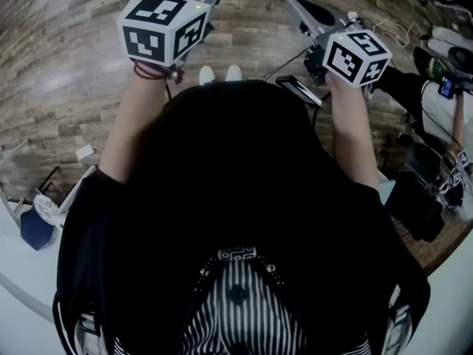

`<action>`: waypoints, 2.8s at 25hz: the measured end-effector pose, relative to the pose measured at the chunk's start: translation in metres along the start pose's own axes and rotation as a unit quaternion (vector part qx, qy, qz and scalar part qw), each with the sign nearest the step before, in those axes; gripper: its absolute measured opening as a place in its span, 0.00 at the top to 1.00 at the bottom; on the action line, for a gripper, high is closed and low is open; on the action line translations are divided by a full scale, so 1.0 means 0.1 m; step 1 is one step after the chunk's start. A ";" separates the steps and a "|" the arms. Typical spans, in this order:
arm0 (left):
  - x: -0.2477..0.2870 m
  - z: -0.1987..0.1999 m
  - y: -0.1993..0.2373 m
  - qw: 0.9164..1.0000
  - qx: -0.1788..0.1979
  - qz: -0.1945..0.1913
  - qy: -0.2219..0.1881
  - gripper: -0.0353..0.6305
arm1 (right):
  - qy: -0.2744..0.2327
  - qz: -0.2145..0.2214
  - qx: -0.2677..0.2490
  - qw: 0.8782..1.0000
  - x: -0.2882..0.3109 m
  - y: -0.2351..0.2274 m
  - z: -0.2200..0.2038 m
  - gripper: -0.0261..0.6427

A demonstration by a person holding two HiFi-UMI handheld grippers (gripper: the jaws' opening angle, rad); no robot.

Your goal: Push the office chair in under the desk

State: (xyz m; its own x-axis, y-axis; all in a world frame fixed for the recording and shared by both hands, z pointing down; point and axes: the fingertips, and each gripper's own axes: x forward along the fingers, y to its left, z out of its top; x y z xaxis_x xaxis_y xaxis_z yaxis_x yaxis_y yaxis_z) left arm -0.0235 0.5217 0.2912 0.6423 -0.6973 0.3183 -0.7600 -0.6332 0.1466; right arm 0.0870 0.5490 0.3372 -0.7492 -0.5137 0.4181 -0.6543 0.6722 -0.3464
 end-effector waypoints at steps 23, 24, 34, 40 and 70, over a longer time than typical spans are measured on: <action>0.43 -0.10 -0.52 0.999 -0.033 -0.030 0.024 0.94 | 0.010 0.067 0.020 0.997 -0.16 -0.21 -0.25 0.96; 0.45 -0.15 -0.54 0.999 -0.025 -0.031 0.029 0.94 | 0.012 0.070 0.029 0.997 -0.16 -0.24 -0.29 0.96; 0.47 -0.26 -0.23 0.998 -0.036 -0.023 0.041 0.94 | 0.029 0.064 0.046 0.996 0.12 -0.39 -0.35 0.96; 0.62 -0.20 0.23 0.998 -0.050 -0.027 0.026 0.94 | 0.038 0.050 0.047 0.997 0.45 -0.52 -0.21 0.96; 1.46 0.39 2.07 0.993 -0.030 -0.112 0.018 0.94 | 0.022 -0.003 0.089 0.996 2.21 -1.17 1.14 0.96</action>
State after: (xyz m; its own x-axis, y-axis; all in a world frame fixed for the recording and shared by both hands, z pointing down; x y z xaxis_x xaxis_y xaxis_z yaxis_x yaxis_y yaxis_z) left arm -0.0833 0.2752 0.3318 0.7931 -0.5275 0.3044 -0.6032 -0.7494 0.2730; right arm -0.0138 0.2964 0.3746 -0.7425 -0.4908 0.4558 -0.6696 0.5623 -0.4853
